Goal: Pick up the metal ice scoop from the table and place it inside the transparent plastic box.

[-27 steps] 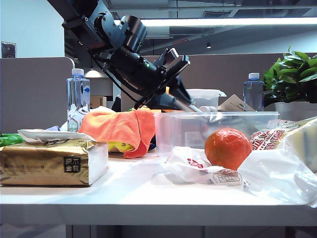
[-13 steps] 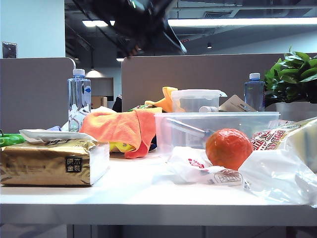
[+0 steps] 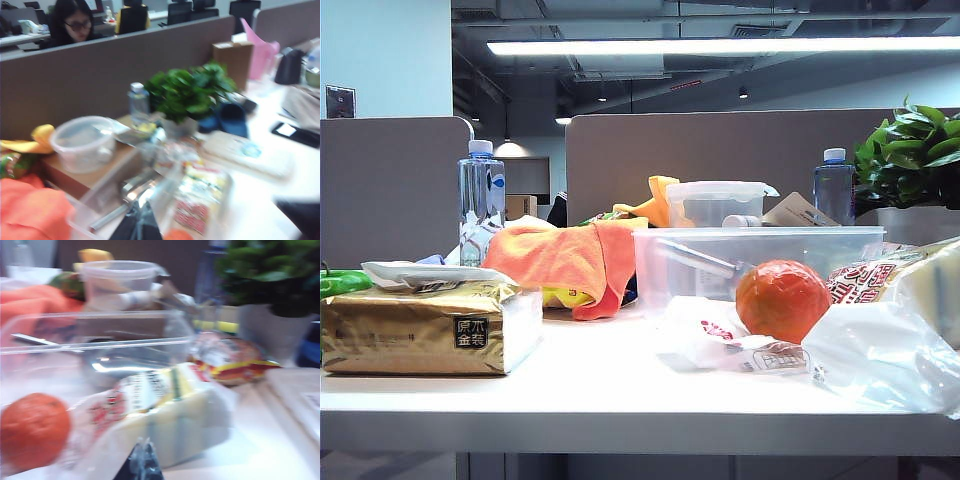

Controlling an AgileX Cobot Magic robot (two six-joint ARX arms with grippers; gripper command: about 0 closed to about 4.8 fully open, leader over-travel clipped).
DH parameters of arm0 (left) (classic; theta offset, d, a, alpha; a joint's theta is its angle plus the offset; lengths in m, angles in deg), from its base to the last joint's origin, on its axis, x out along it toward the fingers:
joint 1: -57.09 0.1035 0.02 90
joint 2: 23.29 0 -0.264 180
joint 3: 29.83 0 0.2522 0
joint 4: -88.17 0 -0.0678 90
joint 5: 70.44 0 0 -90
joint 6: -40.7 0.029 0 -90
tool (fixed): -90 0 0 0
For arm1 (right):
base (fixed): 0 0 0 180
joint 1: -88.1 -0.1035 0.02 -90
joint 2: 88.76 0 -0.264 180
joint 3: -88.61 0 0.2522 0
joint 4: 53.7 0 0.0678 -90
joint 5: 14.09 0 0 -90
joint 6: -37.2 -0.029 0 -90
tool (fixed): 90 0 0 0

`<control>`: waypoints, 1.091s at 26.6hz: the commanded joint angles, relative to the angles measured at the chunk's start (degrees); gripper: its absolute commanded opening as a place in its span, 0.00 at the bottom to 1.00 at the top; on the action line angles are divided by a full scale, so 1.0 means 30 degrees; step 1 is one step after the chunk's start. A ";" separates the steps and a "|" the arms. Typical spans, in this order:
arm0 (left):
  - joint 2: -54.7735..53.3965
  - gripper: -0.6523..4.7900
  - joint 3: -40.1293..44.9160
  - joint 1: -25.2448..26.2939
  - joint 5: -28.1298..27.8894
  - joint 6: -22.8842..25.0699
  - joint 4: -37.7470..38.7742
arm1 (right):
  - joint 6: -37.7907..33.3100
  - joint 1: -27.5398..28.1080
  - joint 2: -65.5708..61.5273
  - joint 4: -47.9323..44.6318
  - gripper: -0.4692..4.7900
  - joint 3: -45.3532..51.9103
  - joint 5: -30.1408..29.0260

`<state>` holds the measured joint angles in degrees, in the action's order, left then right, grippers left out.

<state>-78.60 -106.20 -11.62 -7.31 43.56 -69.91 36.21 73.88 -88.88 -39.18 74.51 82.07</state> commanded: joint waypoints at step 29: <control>0.1676 0.11 0.3381 -0.6987 -0.3636 -0.0525 0.0408 | -0.0015 0.3694 -0.0015 -0.0328 0.09 -0.0036 0.0554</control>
<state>-73.70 -95.93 -32.82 -18.43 42.18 -68.14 36.21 84.92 -88.90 -39.16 74.51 83.68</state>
